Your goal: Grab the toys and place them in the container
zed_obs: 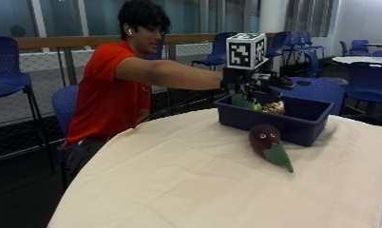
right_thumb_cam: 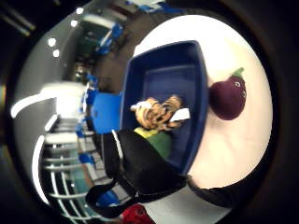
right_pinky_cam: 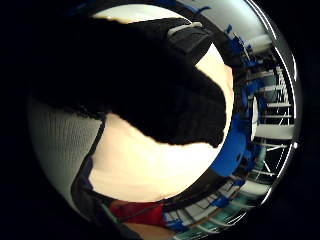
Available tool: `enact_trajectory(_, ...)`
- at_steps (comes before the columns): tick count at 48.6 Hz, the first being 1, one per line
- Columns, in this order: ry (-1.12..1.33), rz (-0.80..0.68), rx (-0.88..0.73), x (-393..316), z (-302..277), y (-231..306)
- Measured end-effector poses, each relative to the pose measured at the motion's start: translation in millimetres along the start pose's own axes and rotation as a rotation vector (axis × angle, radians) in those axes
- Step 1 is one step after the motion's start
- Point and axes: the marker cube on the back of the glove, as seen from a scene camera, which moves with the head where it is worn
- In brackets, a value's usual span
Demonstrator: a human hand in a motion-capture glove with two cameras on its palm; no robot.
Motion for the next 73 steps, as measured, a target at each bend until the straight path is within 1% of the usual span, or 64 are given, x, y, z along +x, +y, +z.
enact_trajectory(6,0.052,0.077,-0.041,38.1,20.8,-10.4)
enact_trajectory(14,0.133,0.116,-0.099,57.1,47.5,-22.9)
enact_trajectory(28,0.123,0.117,-0.166,77.6,84.7,-38.3)
enact_trajectory(37,0.111,0.075,-0.213,66.6,104.1,-42.3)
enact_trajectory(42,0.104,0.055,-0.274,61.9,120.6,-45.7)
enact_trajectory(46,0.078,0.061,-0.315,61.0,133.5,-48.1)
enact_trajectory(52,0.064,0.059,-0.333,64.5,137.9,-49.2)
enact_trajectory(56,0.078,0.063,-0.322,65.7,137.2,-47.9)
enact_trajectory(63,0.008,0.044,-0.191,65.1,137.5,-41.4)
enact_trajectory(68,-0.023,0.047,-0.146,67.3,131.3,-34.8)
enact_trajectory(73,0.052,0.061,-0.103,75.8,117.6,-26.6)
